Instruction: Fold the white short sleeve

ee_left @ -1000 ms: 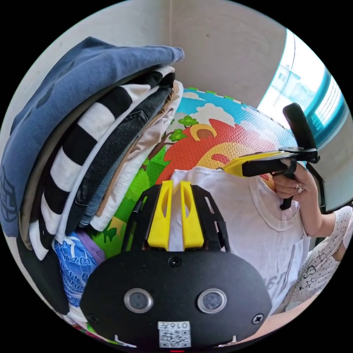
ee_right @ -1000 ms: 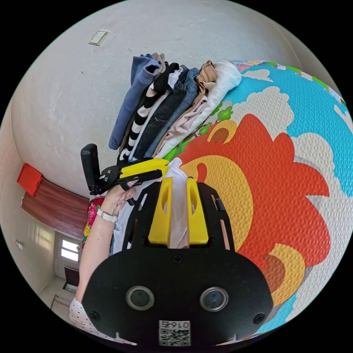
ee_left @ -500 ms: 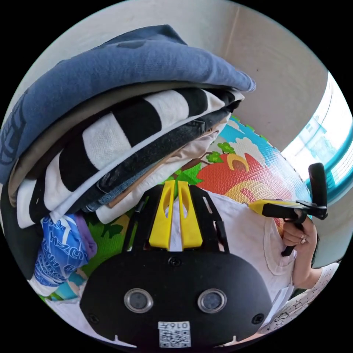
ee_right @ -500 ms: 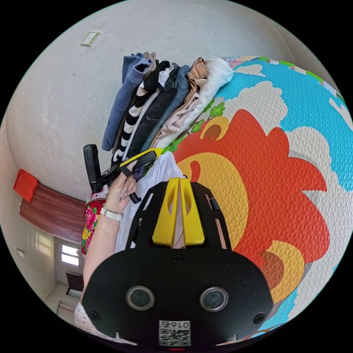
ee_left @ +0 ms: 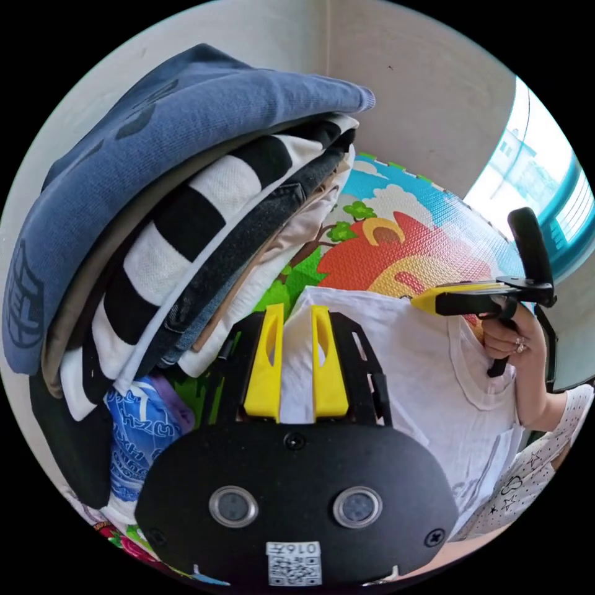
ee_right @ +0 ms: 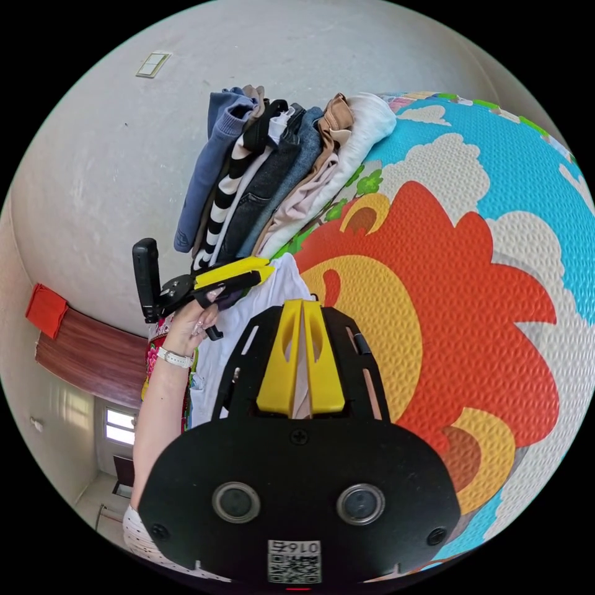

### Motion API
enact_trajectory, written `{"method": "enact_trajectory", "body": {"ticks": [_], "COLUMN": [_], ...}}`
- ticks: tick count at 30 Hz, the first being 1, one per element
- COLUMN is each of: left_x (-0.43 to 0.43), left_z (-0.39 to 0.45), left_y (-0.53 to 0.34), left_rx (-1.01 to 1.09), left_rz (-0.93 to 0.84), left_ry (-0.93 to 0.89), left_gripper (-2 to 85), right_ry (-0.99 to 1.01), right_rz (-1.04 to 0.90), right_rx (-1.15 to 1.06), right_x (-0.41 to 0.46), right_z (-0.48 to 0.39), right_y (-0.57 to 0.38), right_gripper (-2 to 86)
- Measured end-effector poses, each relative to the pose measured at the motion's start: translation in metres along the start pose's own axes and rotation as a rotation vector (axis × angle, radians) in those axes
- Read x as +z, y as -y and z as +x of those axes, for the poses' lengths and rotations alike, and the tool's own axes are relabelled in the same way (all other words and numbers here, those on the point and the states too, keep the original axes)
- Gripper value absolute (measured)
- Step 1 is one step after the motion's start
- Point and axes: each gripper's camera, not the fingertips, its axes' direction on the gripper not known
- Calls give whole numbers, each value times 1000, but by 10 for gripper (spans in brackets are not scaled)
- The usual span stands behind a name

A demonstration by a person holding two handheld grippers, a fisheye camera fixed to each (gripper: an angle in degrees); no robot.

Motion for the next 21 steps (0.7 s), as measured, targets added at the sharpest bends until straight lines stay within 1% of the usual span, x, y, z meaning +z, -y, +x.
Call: {"method": "enact_trajectory", "body": {"ticks": [2, 3, 8, 13, 15, 20, 21], "left_x": [0, -2, -7, -21, -44, -102, -113], "left_z": [0, -1, -10, -34, -45, -55, -57], "left_y": [2, 5, 9, 2, -1, -27, -39], "left_rx": [2, -8, -35, -145, -166, -102, -91], "left_rz": [11, 9, 0, 30, 53, 76, 58], "left_ry": [-8, 21, 29, -45, -77, -103, -83], "left_gripper": [19, 7, -6, 15, 47, 58, 59], "right_ry": [-2, -2, -4, -6, -4, -5, -6], "right_rz": [-1, -1, -4, -6, -6, -10, -10], "right_rx": [-2, -2, -9, -12, -13, -19, -21], "right_x": [0, 1, 4, 9, 11, 21, 22], "right_z": [-5, -6, -22, -43, -52, -86, -91], "right_y": [8, 10, 29, 44, 49, 64, 66], "right_gripper": [1, 1, 1, 1, 1, 1, 1]}}
